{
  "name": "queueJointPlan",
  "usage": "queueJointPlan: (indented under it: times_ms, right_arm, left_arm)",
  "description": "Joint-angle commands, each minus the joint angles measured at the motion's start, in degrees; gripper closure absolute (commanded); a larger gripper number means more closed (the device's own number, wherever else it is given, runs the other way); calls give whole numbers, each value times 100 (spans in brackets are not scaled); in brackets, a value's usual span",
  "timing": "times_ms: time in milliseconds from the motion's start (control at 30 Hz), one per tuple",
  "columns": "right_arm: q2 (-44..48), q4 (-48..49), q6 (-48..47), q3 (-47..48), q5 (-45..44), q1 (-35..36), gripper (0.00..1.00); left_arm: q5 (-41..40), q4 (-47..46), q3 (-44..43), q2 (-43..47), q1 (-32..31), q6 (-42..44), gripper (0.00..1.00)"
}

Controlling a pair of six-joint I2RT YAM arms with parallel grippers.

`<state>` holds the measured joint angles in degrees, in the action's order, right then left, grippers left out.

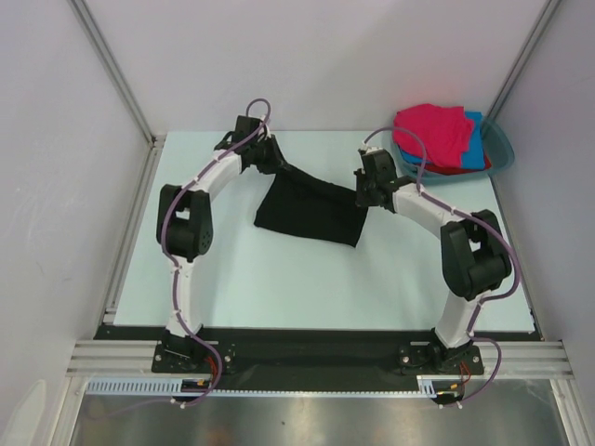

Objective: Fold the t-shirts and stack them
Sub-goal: Fold the tshirt

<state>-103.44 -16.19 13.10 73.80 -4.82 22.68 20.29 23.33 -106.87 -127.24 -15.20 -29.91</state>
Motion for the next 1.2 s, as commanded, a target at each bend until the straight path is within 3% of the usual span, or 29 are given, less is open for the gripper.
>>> queueJointPlan:
  times_ms: [0,33,67,100,167,300,533,700,833,967,1167]
  right_arm:
    - [-159,274,-133,319,-54,-105,100]
    - [-203,282,-159,354,-72,-114,100]
    - [-290,265,-176,398,-124,-132,96]
    - [-326,265,-177,433,-203,-141,80]
    - [-379,335,-247,486,-474,-149,66]
    - [-387,520,-352,539,-950,-228,55]
    - [-274,660,-572,776,-1496,-404,54]
    - [130,354,-424,978,-637,-378,54]
    - [193,-33,-72,1075,401,-264,56]
    - [-18,-174,122,1110,781,17,63]
    - [-413,-149,385,1224,1334,79,75]
  left_arm:
    - [88,-127,-308,-125,123,-6,71]
    - [132,-145,-334,-221,149,-15,63]
    - [176,-153,-361,-266,166,-6,41]
    - [168,-154,-370,-301,175,-15,34]
    - [133,-215,-370,-354,202,20,24]
    - [36,-417,-221,-231,272,64,21]
    - [-113,-592,227,418,351,187,20]
    - [263,-909,799,981,351,144,20]
    - [1151,-1559,1211,1245,342,-164,21]
    - [2072,-1955,1116,957,290,-471,24]
    - [2426,-1876,685,411,158,-630,28]
